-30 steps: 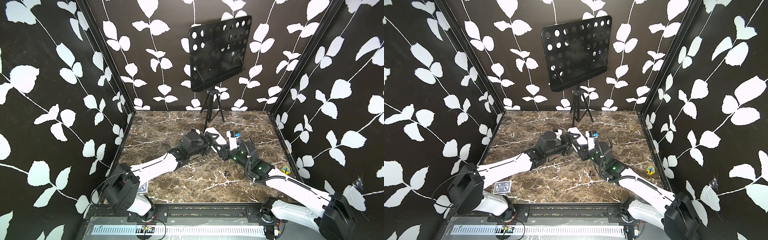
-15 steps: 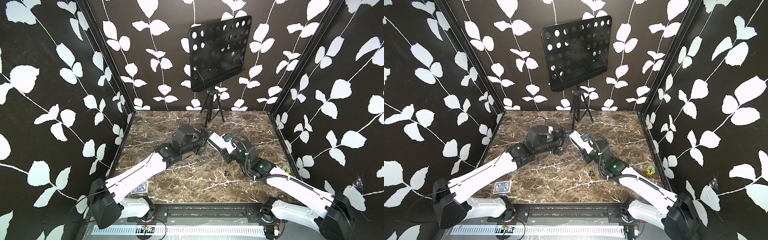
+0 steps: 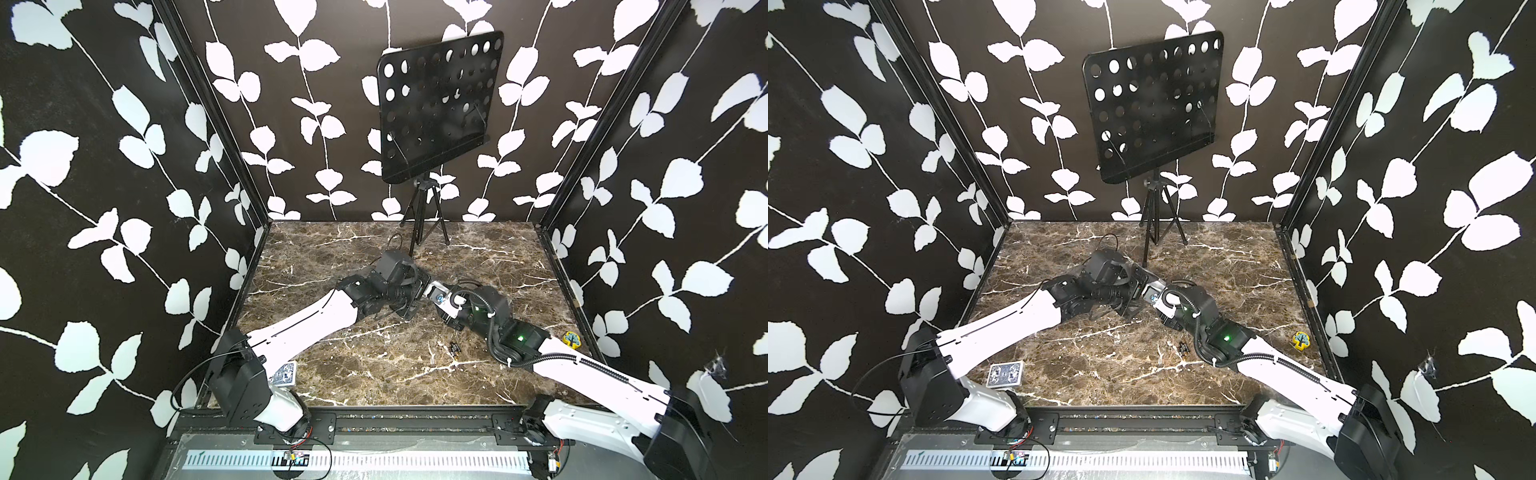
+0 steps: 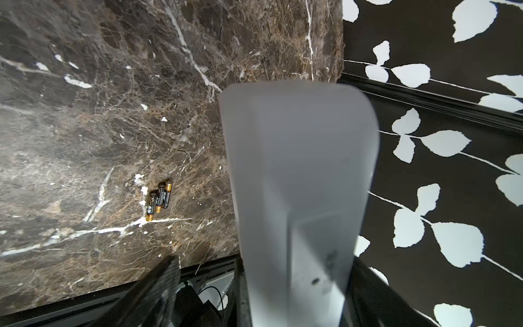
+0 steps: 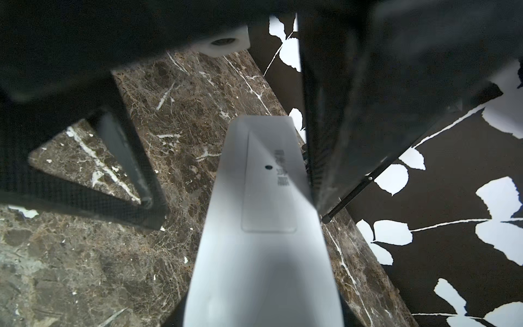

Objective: Insert the battery into the alarm
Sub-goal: Adjust the alarm at the center of the board.

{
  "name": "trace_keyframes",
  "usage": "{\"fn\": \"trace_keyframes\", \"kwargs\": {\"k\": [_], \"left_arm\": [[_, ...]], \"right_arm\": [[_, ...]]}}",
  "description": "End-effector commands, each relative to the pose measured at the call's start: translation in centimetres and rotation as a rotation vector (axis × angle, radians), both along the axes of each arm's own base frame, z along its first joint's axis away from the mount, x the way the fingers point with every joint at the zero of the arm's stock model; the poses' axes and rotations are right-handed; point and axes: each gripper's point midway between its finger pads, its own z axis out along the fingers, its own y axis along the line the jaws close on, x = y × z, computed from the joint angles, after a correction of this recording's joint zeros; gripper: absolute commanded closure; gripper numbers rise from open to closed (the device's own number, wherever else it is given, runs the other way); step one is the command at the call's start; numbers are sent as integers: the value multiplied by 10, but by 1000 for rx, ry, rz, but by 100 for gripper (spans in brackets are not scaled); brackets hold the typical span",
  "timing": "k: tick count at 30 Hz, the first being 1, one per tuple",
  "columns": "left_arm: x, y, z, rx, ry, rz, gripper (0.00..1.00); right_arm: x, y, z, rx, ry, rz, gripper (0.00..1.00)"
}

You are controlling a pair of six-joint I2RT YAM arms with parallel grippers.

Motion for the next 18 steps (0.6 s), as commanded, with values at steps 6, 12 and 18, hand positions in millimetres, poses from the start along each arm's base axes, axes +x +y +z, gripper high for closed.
{"fn": "trace_keyframes", "kwargs": {"k": [6, 12, 18], "left_arm": [[10, -7, 15, -49, -28, 42, 36], [12, -4, 8, -51, -25, 71, 61], [21, -8, 9, -89, -78, 69, 86]], "right_arm": [[-2, 11, 26, -3, -139, 37, 90], [-4, 14, 24, 0, -133, 40, 86], [-19, 17, 19, 55, 4, 62, 50]]}}
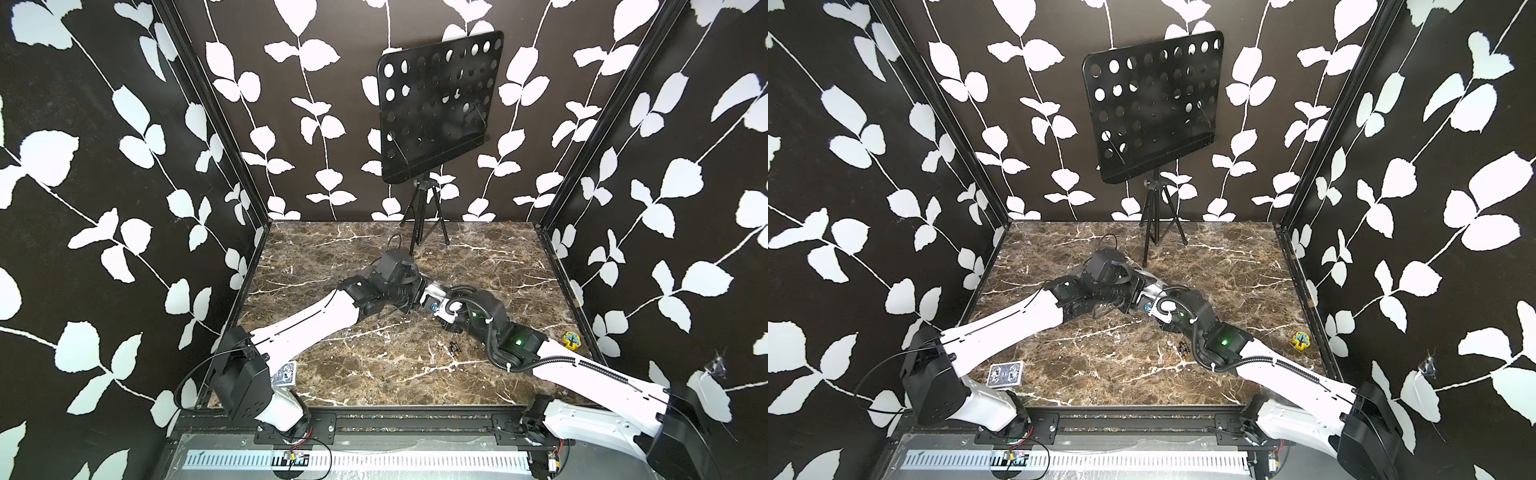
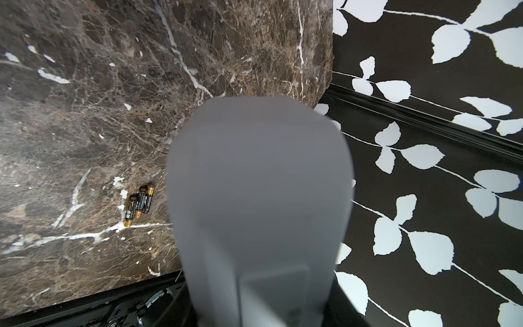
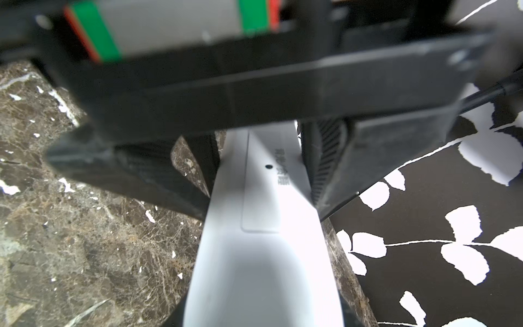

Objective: Insert the battery into the alarm
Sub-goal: Adjust the alarm at the center of the board.

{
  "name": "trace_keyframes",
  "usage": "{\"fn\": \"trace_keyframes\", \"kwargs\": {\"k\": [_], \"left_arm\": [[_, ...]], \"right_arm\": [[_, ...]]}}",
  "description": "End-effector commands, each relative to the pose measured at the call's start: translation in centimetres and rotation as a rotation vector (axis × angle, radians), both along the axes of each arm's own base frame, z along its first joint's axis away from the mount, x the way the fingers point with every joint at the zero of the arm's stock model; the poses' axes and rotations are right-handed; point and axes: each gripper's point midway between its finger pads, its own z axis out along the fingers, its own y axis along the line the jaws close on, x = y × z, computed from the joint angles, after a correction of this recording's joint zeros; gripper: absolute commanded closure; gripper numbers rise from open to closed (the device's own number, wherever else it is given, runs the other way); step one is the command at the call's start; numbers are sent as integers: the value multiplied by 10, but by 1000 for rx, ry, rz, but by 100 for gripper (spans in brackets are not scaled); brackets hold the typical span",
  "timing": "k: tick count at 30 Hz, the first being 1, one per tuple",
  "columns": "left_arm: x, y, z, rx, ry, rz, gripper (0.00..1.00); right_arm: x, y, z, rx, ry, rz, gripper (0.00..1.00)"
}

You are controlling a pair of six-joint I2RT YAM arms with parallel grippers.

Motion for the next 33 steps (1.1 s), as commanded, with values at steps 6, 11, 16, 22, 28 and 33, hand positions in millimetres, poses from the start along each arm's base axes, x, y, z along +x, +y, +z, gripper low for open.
{"fn": "trace_keyframes", "kwargs": {"k": [6, 11, 16, 22, 28, 33], "left_arm": [[20, 9, -11, 70, -235, -213, 99], [17, 10, -19, 103, -435, -435, 100], [11, 1, -5, 3, -570, -510, 100], [7, -10, 18, -112, -662, -540, 100], [1, -6, 28, -142, -684, -524, 100], [11, 6, 32, -171, -693, -464, 100]], "right_arm": [[-37, 1, 26, 348, 341, -39, 7], [-25, -13, 36, 716, 655, -183, 0], [20, -17, 42, 1120, 1075, -238, 17], [46, 3, 49, 1251, 1255, -182, 28], [51, -5, 45, 1276, 1240, -222, 38], [51, -9, 50, 1341, 1246, -196, 42]]}}
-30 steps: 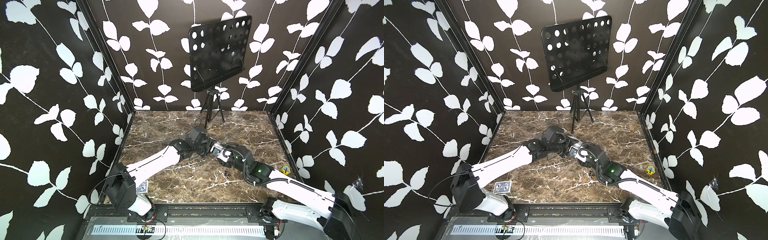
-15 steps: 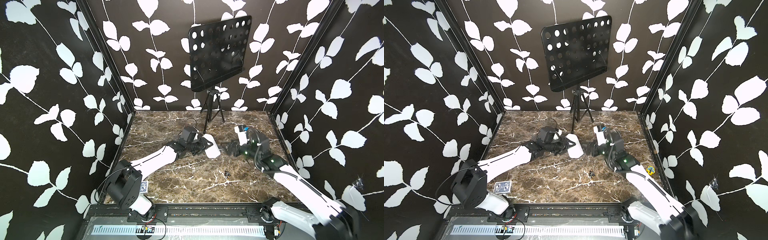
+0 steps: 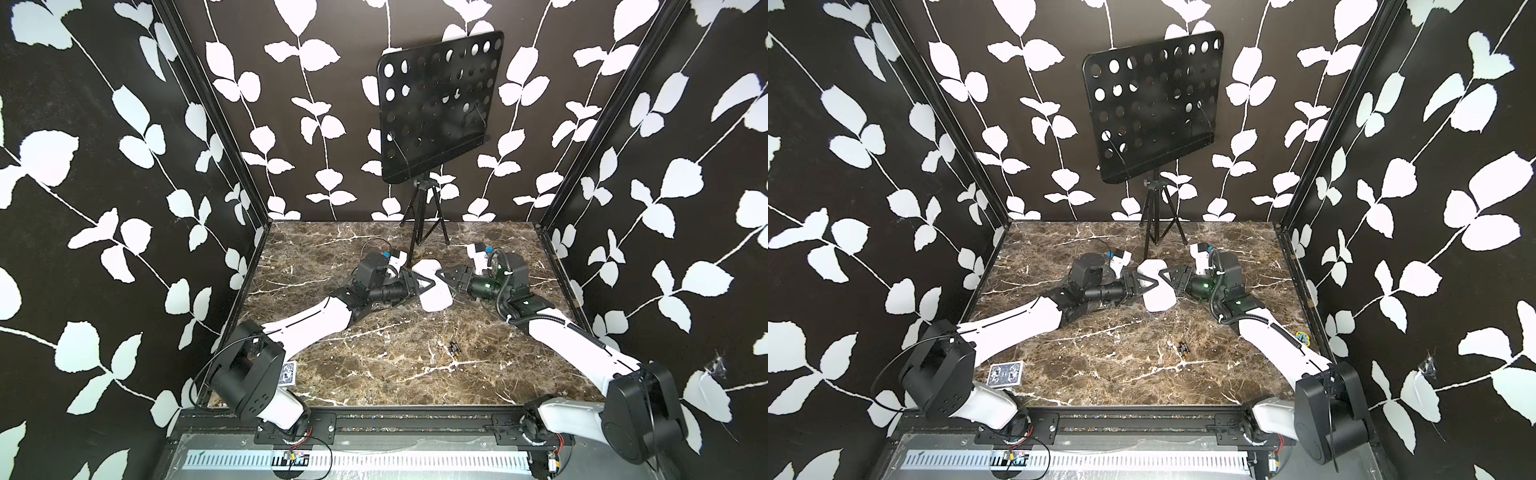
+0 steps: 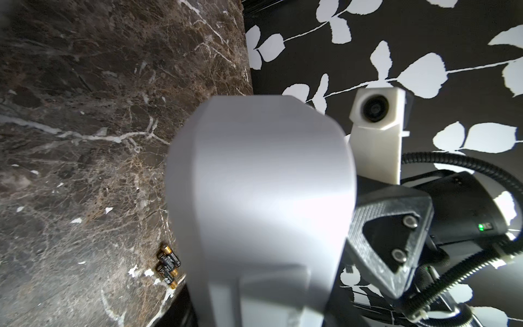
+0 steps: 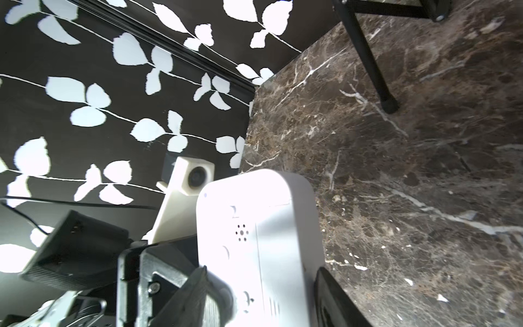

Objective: Insert the battery into the alarm
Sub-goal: Adjust the alarm at the center of the board.

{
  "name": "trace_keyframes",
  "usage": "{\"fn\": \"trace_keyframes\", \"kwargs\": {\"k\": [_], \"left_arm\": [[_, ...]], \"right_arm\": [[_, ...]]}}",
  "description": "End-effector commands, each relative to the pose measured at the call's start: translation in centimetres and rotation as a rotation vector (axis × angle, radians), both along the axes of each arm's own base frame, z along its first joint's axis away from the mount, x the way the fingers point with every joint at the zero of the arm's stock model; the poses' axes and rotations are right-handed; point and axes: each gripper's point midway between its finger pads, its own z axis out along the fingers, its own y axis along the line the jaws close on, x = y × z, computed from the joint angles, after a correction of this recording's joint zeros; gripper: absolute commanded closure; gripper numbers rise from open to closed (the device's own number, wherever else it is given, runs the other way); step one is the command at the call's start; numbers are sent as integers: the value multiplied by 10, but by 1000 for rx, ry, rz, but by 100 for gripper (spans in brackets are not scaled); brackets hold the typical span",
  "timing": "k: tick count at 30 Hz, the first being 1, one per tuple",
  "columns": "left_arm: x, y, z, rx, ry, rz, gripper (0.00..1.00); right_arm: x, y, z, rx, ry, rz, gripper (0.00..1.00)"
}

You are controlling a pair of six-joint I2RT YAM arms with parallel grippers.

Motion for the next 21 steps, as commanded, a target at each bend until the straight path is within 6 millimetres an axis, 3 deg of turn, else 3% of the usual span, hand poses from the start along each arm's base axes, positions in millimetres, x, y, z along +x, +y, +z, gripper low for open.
{"fn": "trace_keyframes", "kwargs": {"k": [1, 10, 14, 21], "left_arm": [[3, 8, 37, -120, -79, 16, 100], [0, 4, 51, -203, -74, -22, 100], [-3, 4, 49, -197, -66, -40, 100], [-6, 5, 44, -191, -57, -45, 100]], "right_arm": [[-5, 3, 26, 101, -51, 23, 45], [-7, -2, 16, 8, -63, 25, 52], [-6, -3, 6, -35, -58, 32, 55], [0, -1, 9, -25, -61, 28, 63]]}}
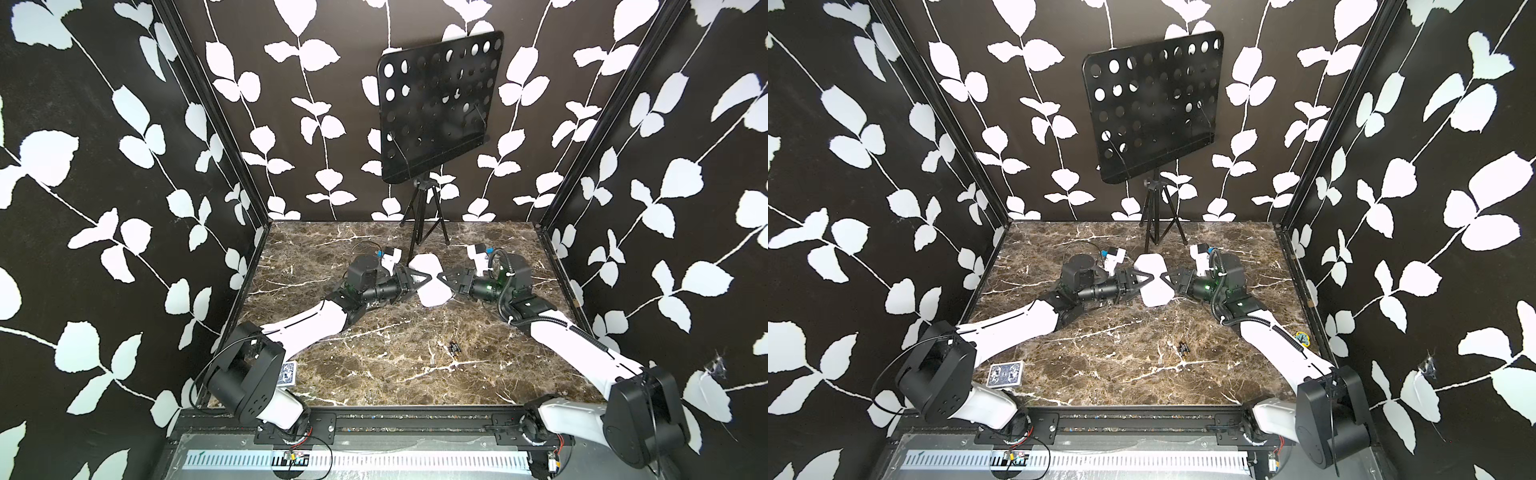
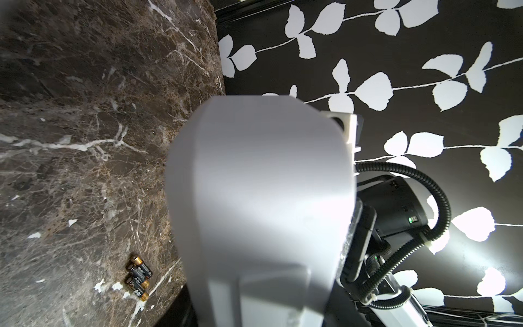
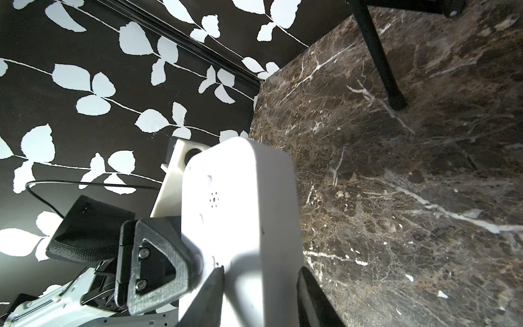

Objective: Insert the battery into the alarm
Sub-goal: Adjust the alarm at the center of the board, then remove the cover from the alarm.

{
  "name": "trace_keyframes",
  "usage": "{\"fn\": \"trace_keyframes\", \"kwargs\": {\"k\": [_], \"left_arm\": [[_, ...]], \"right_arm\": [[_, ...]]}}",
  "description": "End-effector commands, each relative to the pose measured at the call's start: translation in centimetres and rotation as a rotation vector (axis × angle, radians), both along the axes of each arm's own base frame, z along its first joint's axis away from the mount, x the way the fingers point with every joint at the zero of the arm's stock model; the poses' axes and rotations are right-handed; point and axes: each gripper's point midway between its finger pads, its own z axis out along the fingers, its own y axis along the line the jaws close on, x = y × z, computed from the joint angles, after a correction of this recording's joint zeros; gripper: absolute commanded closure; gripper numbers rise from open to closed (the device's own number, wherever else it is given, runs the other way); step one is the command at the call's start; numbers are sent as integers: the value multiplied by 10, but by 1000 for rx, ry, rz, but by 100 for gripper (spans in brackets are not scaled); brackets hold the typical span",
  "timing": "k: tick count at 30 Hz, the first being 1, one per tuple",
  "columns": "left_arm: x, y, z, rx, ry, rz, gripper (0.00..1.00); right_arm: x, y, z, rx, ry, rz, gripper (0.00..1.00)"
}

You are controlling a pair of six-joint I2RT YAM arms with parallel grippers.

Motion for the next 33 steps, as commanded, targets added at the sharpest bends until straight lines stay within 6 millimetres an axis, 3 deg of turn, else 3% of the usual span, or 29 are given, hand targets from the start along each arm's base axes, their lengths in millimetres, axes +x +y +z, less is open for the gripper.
{"fn": "trace_keyframes", "kwargs": {"k": [1, 13, 17, 22, 29, 33], "left_arm": [[-7, 1, 28, -66, -78, -26, 100], [-7, -1, 32, -89, -84, -35, 100], [-8, 0, 34, -104, -84, -34, 100], [-10, -1, 37, -134, -81, -44, 100], [-11, -1, 46, -176, -92, -44, 100], [-8, -1, 54, -217, -103, -41, 100]], "right_arm": [[7, 1, 12, 8, -39, -4, 64], [6, 2, 8, 25, -30, 5, 82], [6, 3, 9, 35, -28, 5, 78], [9, 4, 20, 102, -20, -10, 62], [8, 7, 35, 137, -44, 5, 64], [5, 7, 28, 118, -36, 17, 70]]}}
